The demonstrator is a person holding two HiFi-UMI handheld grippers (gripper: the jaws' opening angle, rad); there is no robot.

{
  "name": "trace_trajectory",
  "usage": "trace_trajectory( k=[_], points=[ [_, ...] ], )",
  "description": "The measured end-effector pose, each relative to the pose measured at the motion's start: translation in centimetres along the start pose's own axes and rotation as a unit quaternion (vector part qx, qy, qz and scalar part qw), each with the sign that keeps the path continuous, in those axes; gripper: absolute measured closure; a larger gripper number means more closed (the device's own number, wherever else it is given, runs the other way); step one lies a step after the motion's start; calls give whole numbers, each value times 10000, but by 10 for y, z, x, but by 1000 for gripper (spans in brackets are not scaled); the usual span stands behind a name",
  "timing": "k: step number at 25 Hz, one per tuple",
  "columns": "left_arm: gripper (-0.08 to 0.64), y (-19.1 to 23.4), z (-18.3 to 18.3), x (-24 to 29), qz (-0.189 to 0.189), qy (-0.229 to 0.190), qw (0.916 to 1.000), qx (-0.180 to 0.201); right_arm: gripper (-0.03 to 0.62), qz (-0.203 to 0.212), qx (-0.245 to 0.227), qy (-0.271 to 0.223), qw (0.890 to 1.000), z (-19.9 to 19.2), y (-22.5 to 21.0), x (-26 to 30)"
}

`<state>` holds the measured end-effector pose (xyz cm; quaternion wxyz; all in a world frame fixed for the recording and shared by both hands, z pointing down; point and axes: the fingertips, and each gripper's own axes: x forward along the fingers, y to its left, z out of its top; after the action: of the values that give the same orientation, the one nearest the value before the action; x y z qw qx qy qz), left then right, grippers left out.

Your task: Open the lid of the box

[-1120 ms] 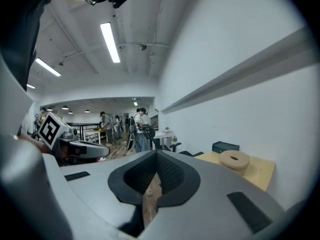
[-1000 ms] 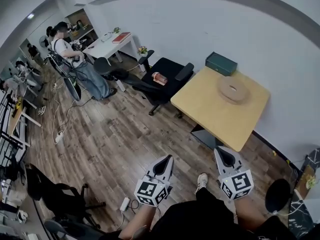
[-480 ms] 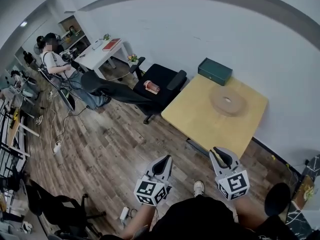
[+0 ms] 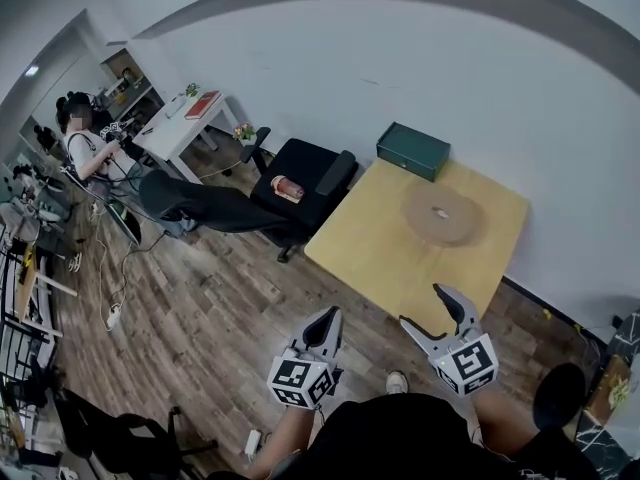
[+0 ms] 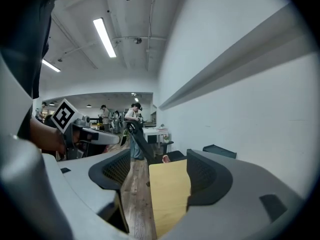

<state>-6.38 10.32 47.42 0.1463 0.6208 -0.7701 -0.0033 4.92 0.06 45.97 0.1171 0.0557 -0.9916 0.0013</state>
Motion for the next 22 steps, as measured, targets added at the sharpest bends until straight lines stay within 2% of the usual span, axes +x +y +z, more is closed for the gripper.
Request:
trace_trajectory(
  k=[4, 11, 16, 22],
  points=[
    [538, 16, 9, 21, 135, -88, 9998, -113, 169, 56, -246, 268, 9993, -11, -11, 9],
    [538, 31, -1, 51, -31, 184, 9998, -86, 58, 12, -415, 876, 9953, -40, -23, 30],
    [538, 40, -1, 96, -385, 300, 9988, -58, 9, -179, -526, 1090, 9925, -41, -49, 58],
    [538, 57, 8, 153, -919, 433, 9948, 63, -6, -708, -568, 1468, 9850, -45, -89, 89]
  ],
)
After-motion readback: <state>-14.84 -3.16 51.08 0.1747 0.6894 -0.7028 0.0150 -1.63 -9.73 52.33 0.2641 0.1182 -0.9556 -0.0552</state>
